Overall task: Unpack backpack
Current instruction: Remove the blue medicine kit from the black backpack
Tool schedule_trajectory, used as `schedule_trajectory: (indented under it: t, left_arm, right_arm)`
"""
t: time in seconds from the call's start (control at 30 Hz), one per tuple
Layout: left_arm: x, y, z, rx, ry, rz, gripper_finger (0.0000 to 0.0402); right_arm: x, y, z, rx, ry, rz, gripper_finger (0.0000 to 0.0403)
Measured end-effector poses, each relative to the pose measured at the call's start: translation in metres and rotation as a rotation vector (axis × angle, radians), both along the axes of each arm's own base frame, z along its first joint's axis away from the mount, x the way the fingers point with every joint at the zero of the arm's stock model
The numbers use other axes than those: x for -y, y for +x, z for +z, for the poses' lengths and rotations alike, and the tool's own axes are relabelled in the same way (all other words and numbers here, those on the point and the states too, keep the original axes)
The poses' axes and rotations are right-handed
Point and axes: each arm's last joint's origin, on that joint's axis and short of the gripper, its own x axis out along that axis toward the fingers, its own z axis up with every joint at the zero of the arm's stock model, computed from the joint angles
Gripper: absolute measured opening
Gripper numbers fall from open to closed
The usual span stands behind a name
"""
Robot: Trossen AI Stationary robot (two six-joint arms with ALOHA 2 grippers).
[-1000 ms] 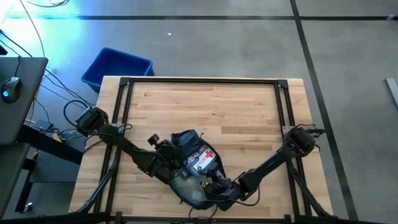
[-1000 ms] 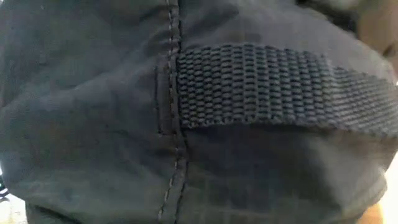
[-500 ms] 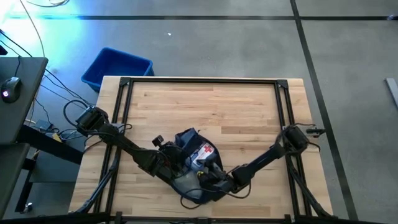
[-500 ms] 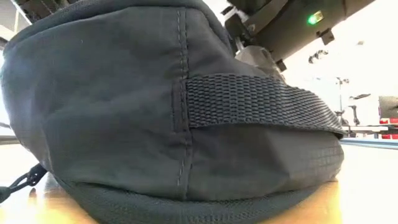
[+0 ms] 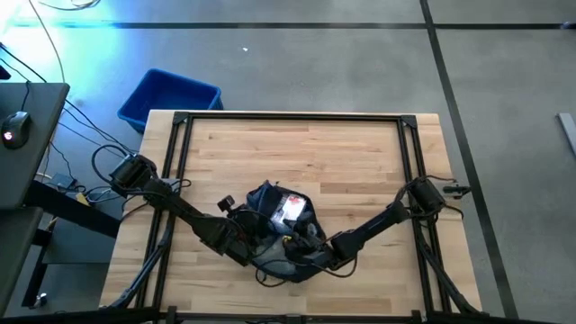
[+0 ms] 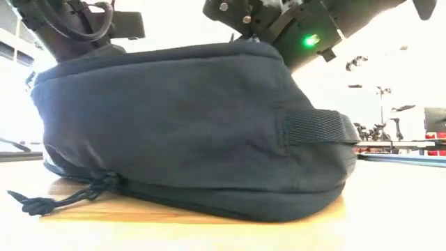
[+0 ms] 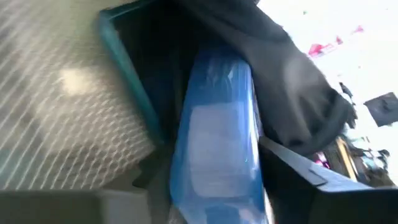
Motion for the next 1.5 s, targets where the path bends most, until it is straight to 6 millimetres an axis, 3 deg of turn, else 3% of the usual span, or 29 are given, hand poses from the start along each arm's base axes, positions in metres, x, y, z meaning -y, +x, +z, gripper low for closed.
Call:
schedule_trajectory:
  t: [0.3,0.63,0.8,0.93,1.1,1.37,1.5]
  left_arm:
    - [-0.005,-0.023,0.005,-0.057,0.053,0.134,0.0076]
    - [-0.008,-0.035,0.009,-0.050,0.099,0.229,0.0076]
    - [-0.008,-0.035,0.008,-0.043,0.097,0.228,0.0076]
    - [-0.008,-0.035,0.008,-0.041,0.096,0.229,0.0076]
    - [-0.007,-0.034,0.008,-0.032,0.090,0.228,0.0076]
    - [-0.007,-0.033,0.008,-0.024,0.086,0.228,0.0076]
    - [-0.007,-0.033,0.008,-0.024,0.085,0.228,0.0076]
  right_arm:
    - [-0.016,-0.010,0.009,0.020,-0.043,0.014,0.0142]
    - [-0.065,-0.056,0.065,0.078,-0.052,0.176,0.0142]
    - [-0.084,-0.081,0.089,0.111,-0.227,0.177,0.0142]
    - [-0.086,-0.095,0.103,0.119,-0.341,0.117,0.0142]
    - [-0.054,-0.096,0.093,0.068,-0.333,0.018,0.0142]
    - [0.054,-0.093,0.043,-0.108,-0.167,-0.330,0.0142]
    - [0.096,-0.092,0.014,-0.172,-0.061,-0.442,0.0142]
